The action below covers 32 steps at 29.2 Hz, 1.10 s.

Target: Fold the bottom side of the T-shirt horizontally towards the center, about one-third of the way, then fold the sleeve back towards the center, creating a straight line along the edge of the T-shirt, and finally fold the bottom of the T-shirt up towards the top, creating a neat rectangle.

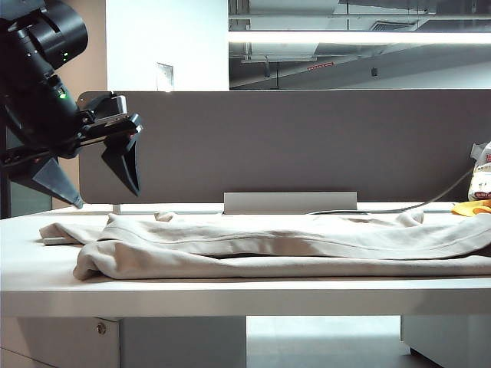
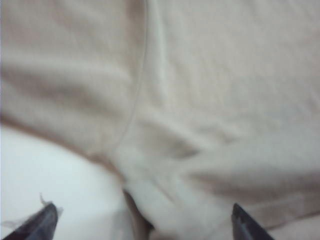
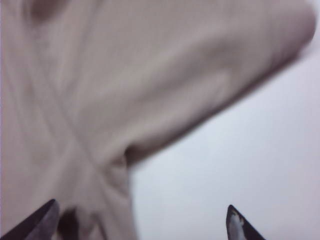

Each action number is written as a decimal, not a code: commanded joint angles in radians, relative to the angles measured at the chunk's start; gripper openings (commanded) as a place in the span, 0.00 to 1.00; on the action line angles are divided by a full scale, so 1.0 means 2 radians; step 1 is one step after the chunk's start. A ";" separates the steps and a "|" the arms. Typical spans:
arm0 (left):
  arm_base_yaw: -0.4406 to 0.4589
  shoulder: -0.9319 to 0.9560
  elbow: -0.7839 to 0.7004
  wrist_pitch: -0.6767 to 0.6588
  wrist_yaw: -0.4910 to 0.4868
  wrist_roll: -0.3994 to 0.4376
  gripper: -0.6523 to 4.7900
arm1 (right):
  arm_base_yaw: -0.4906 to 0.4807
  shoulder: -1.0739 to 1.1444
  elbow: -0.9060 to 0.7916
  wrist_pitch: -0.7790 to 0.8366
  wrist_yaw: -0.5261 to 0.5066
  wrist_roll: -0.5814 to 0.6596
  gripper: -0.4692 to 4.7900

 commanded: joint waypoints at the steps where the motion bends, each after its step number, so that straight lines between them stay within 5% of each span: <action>1: 0.008 0.016 0.024 -0.003 -0.003 -0.001 1.00 | -0.001 0.034 0.044 -0.027 0.000 0.001 0.88; 2: 0.009 0.022 0.031 -0.004 -0.003 -0.002 1.00 | -0.001 0.039 0.050 -0.027 0.001 0.001 0.87; 5: 0.013 0.043 0.057 -0.005 -0.001 -0.006 1.00 | -0.004 0.056 0.062 0.009 0.014 0.001 0.50; 6: 0.014 0.045 0.060 -0.005 -0.001 -0.006 1.00 | -0.008 0.061 0.062 0.022 0.012 0.003 0.46; 21: 0.041 0.058 0.064 -0.010 -0.003 0.009 1.00 | -0.052 0.195 0.197 -0.004 0.015 0.004 0.58; 32: 0.041 0.058 0.064 -0.006 -0.003 0.002 1.00 | -0.072 0.224 0.216 0.018 0.022 -0.005 0.62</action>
